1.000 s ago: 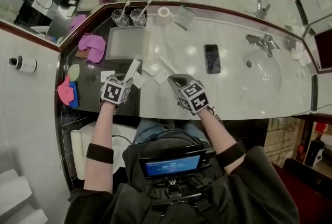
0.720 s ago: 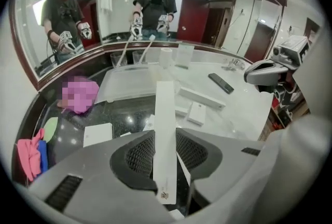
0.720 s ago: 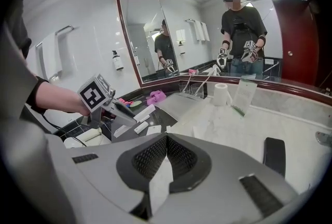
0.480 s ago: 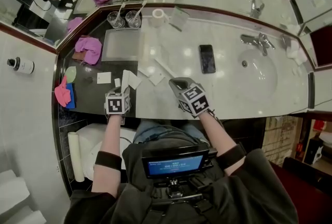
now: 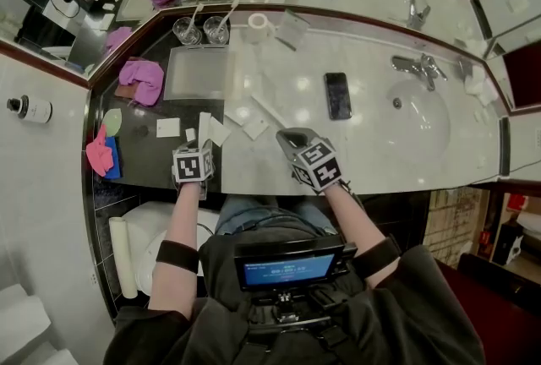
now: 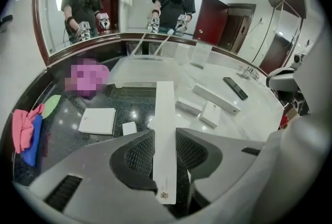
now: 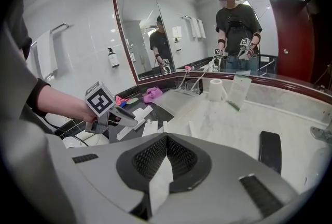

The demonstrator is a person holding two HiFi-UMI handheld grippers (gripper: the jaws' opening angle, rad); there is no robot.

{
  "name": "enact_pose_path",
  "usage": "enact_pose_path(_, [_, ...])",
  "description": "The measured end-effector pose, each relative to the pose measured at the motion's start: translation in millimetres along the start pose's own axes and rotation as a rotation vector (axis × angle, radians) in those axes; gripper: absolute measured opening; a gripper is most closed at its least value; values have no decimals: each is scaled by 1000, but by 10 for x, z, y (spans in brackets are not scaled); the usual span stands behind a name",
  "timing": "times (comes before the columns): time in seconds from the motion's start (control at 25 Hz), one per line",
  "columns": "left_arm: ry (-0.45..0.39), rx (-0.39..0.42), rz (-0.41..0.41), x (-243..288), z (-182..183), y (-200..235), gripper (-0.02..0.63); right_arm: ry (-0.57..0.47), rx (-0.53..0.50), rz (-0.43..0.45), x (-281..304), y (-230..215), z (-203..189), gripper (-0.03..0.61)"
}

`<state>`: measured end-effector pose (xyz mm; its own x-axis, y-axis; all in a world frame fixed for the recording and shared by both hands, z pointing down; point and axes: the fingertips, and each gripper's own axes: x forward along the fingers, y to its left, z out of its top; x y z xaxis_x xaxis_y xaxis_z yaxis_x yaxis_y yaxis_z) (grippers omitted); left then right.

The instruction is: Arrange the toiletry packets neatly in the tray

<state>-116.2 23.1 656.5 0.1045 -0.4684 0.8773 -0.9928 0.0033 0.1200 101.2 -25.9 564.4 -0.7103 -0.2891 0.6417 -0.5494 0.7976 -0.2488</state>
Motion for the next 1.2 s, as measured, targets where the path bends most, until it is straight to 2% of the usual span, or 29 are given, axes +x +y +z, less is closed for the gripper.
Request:
enact_pose_path(0.36, [16,-11,-7,176,-47,60,137,28,-2,0,139,-30,-26,5])
enact_pose_path(0.44, [9,-12,-15,197,-52,55,209,31,-2,3,172,-24,-17,5])
enact_pose_path(0.52, [-9,-12,-32,220,-39,40,238,34,0,9,192,-4,6,5])
enact_pose_path(0.88, [-73,27,-29,141,92,96,238,38,5,23,273,35,42,5])
enact_pose_path(1.08, [-131,47,-29,-77,247,75,238,25,-3,30,293,64,100,5])
enact_pose_path(1.2, [-201,81,-21,-296,402,39,190,13,-17,25,284,57,143,5])
